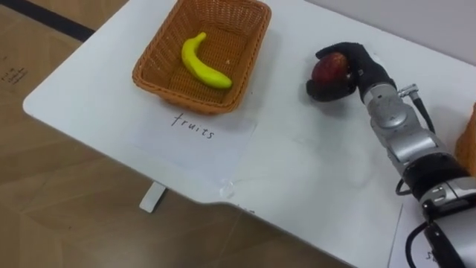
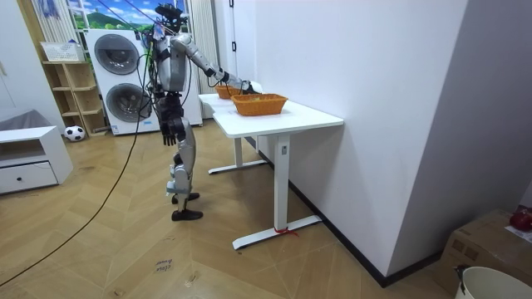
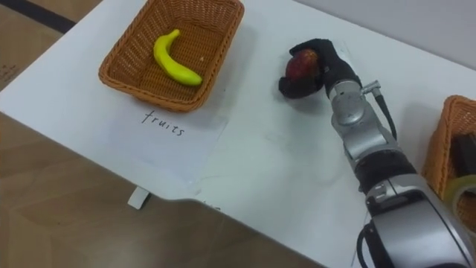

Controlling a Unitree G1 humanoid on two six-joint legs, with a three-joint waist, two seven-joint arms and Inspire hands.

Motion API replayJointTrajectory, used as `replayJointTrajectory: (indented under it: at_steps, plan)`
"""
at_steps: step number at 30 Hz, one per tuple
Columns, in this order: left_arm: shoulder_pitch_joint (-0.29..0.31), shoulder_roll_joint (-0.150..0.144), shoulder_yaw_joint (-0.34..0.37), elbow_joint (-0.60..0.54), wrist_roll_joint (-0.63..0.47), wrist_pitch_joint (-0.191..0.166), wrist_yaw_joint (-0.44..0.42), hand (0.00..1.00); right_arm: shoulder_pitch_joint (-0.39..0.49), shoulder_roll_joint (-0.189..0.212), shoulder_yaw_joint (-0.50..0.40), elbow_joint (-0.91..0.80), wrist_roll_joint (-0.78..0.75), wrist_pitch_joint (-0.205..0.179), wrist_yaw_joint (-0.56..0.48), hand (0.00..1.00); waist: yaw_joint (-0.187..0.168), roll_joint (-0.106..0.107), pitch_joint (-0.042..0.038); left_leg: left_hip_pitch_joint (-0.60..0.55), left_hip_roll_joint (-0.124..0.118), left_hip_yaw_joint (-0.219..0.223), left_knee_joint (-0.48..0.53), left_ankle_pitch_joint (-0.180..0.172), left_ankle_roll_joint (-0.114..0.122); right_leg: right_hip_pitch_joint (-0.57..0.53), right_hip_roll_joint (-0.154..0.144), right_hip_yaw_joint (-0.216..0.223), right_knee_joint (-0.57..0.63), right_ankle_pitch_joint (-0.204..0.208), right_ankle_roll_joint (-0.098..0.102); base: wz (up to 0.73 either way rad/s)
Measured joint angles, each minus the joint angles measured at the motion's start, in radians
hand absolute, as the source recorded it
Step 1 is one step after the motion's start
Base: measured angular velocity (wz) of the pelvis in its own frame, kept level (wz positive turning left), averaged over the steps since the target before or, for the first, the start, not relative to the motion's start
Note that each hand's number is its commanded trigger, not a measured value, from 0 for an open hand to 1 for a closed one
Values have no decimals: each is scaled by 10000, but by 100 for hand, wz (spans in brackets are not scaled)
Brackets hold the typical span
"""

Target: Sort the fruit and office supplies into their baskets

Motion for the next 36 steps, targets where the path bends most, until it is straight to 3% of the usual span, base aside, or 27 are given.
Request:
replayJointTrajectory:
  at_steps: [22, 36]
  plan:
    - [-19, 14, 25, 0, 4, 6, 13, 0, -70, 90, 33, 13, -34, 41, 284, 100, 8, -39, -19, -5, 18, 18, -50, -2, -4, -41, 22, 78, -22, 8, -14, 0]
    - [103, 17, 249, -199, 15, 5, -109, 0, -158, 87, -355, -1001, 21, 376, 734, 100, -65, -16, -45, -16, 6, -4, 38, -2, -4, 15, -8, -69, -21, 15, -10, 1]
